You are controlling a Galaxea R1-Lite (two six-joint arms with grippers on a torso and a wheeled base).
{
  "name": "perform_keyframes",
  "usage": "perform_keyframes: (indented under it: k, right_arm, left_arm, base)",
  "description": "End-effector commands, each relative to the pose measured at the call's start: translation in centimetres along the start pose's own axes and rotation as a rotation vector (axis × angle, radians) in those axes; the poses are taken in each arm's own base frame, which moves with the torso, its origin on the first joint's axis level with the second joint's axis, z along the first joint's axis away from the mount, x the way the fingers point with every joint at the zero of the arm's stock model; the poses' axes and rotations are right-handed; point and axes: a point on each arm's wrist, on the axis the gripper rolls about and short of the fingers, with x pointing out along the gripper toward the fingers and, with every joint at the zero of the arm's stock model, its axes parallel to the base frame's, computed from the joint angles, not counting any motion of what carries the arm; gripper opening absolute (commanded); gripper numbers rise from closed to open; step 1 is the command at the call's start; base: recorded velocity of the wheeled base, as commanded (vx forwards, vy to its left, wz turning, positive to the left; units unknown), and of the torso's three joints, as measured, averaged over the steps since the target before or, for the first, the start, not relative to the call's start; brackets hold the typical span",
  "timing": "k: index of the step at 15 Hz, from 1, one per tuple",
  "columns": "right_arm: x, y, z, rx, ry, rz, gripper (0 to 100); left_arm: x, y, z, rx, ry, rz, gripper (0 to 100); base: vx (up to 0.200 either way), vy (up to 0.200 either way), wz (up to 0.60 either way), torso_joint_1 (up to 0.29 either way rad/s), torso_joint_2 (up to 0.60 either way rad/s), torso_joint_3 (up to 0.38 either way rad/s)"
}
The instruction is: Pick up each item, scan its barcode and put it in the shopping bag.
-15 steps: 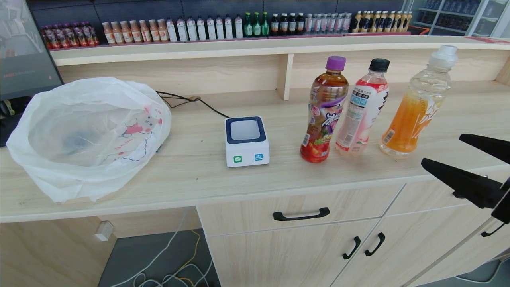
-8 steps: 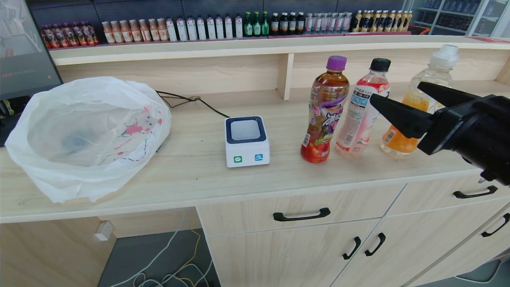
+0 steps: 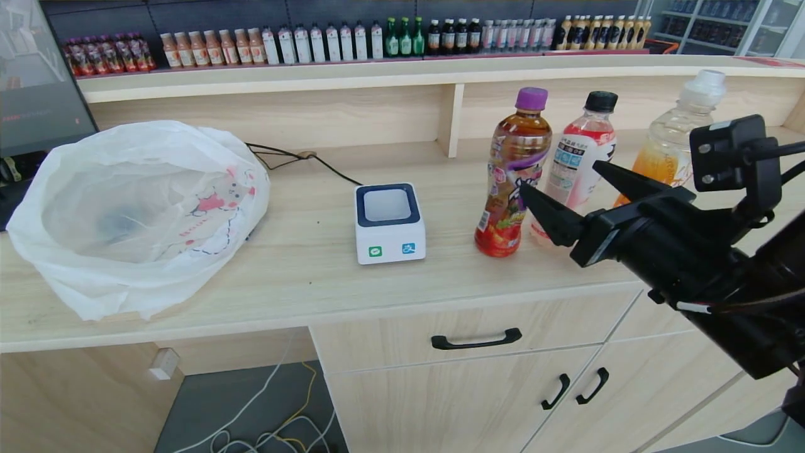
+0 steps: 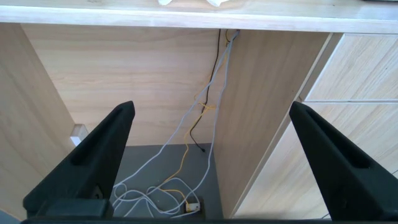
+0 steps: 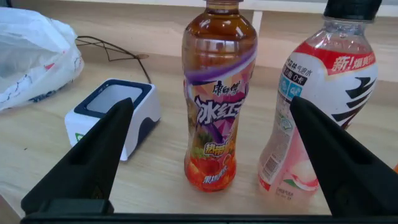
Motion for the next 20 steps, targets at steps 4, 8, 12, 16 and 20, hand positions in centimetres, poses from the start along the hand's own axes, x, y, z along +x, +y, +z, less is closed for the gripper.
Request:
perform_keyframes:
  k: [4, 8, 12, 16, 20]
  right_arm:
    - [-0.2, 0.5, -1.8, 0.0, 0.04, 0.016, 100]
    - [0.8, 0.6, -1.8, -0.006, 0.018, 0.012, 100]
    - [1.9, 0.7, -1.9, -0.026, 0.002, 0.005, 100]
    - [2.7, 0.7, -1.8, -0.023, -0.011, 0.0, 100]
    - [3.2, 0.9, -2.5, -0.028, 0.008, 0.003, 100]
  left_arm:
    - [0.0, 0.0, 0.0, 0.0, -0.001, 0.0, 100]
    - [0.0, 0.0, 0.0, 0.0, -0.001, 0.0, 100]
    - [0.0, 0.0, 0.0, 0.0, -0.001, 0.0, 100]
    - [0.0, 0.0, 0.0, 0.0, -0.001, 0.0, 100]
    - [0.0, 0.0, 0.0, 0.0, -0.001, 0.0, 100]
  base:
    - [0.0, 0.0, 0.0, 0.0, 0.0, 0.0]
    - [0.0, 0.0, 0.0, 0.0, 0.0, 0.0]
    - [0.0, 0.0, 0.0, 0.0, 0.0, 0.0]
    - [0.0, 0.0, 0.0, 0.0, 0.0, 0.0]
    - [0.0, 0.0, 0.0, 0.0, 0.0, 0.0]
